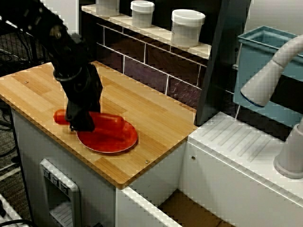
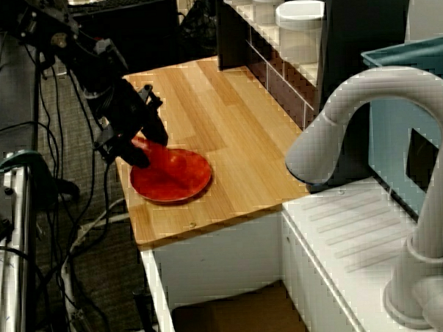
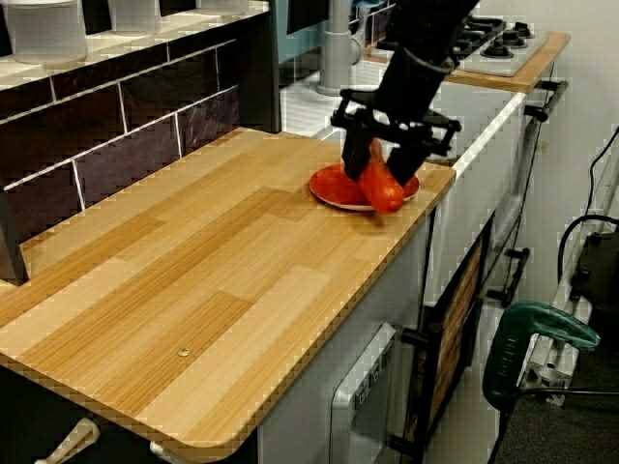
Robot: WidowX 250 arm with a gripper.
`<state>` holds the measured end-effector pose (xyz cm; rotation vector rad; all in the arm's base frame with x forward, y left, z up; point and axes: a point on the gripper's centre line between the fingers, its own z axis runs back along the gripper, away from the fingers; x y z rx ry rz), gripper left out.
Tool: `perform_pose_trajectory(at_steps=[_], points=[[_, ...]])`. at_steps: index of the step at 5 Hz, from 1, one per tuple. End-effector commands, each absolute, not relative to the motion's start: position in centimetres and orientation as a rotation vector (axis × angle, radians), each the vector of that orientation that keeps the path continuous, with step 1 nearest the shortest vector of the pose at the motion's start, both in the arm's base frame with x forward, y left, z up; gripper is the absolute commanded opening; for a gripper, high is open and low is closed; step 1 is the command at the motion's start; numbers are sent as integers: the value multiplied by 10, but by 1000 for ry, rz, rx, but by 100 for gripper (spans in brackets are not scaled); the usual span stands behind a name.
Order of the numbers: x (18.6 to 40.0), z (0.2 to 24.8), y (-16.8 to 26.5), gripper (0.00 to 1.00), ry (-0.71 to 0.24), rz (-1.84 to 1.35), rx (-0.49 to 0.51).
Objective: Put the object on the plate
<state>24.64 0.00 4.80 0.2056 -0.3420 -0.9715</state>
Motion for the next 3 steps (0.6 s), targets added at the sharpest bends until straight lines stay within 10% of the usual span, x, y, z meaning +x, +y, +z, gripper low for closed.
perform_pose_trajectory(at_steps=[1,2,3], points=[[255,42,-5,0,-351,-950,225],[258,41,-4,100,-336,-935,232],[258,46,-1,100,-336,-919,228]])
